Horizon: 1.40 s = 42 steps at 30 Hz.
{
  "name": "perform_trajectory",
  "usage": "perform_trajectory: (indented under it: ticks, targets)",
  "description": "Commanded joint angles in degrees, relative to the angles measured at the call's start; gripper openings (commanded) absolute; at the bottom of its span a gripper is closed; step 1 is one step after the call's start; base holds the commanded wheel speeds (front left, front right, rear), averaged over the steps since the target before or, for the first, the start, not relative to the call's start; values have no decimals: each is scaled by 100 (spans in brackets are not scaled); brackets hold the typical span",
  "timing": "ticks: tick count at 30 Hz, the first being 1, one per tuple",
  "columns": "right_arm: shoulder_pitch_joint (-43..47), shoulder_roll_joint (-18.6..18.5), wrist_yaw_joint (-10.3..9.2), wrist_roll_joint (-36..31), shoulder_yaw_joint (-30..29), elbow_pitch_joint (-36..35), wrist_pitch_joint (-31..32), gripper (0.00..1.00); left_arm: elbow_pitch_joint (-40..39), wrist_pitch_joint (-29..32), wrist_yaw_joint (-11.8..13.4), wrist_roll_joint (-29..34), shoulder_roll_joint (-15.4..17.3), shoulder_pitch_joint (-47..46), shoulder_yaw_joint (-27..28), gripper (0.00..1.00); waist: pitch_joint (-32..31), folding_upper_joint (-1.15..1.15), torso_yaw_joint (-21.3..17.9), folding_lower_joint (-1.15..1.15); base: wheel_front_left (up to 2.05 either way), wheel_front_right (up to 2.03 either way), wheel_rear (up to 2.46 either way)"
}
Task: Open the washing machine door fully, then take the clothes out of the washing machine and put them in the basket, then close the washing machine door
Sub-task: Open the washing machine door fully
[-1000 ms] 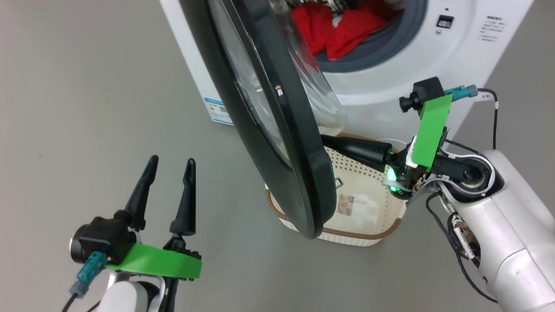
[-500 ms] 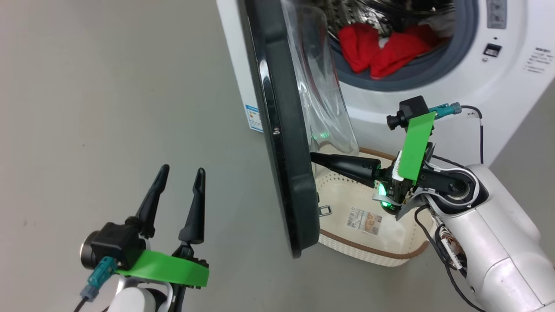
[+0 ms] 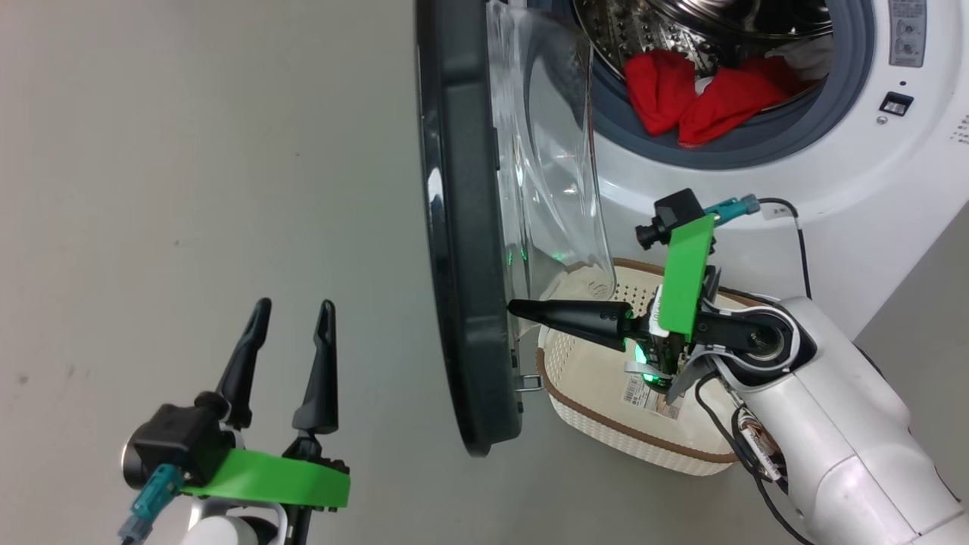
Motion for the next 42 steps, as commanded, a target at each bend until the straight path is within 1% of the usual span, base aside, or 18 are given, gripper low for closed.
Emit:
perform_trajectory:
  ticks: [1,7,16,21,24,25,26,27,29,34,35,36,39,42]
  targets:
    - [-225,187,40,-72,146,-116,49,0,-202,-28,43,-58,128,-13,231,100,25,0,14,0,0,0,0]
    - [-425,215,40,10,346,-48,74,0,-364,-28,113,-100,128,89,282,100,95,0,50,0,0,0,0]
    - [-526,219,40,319,752,-59,-43,0,-407,-28,162,-125,128,165,291,100,88,0,57,0,0,0,0]
    - [-534,219,40,158,769,19,-192,0,-309,-28,134,-188,128,168,280,100,59,0,31,0,0,0,0]
    - [-489,127,40,-115,712,-21,-430,0,-234,-28,123,-226,128,159,258,100,25,0,14,0,0,0,0]
    - [-447,91,40,-190,690,-49,-506,19,-205,-28,119,-237,128,154,253,100,10,0,7,0,0,0,0]
    - [-402,49,40,-264,665,-89,-587,45,-171,-28,110,-244,128,150,250,100,-7,0,0,0,0,0,0]
    - [-354,2,40,-334,641,-143,-661,54,-134,-28,98,-245,128,145,247,100,-26,0,-6,0,0,0,0]
    - [-245,-106,40,-479,587,-266,-832,100,-56,-28,71,-235,128,134,244,100,-56,0,-19,0,0,0,0]
    - [91,-449,40,-1008,572,-732,-1402,100,136,-28,-1,-179,128,121,222,100,-131,0,-47,0,0,0,0]
    - [91,-449,40,-1008,572,-732,-1402,100,136,-28,-1,-179,128,121,222,100,-131,0,-47,0,0,0,0]
    - [166,-536,40,-1157,609,-852,-1540,100,166,-28,-13,-168,128,118,223,100,-145,0,-52,0,0,0,0]
    - [425,-768,40,-1549,712,-1214,-2054,100,248,-28,-47,-129,128,114,225,100,-189,0,-67,0,0,0,0]
    - [640,-1040,40,-2040,863,-1578,-2756,100,304,-28,-79,-106,128,107,223,100,-216,0,-77,0,0,0,0]
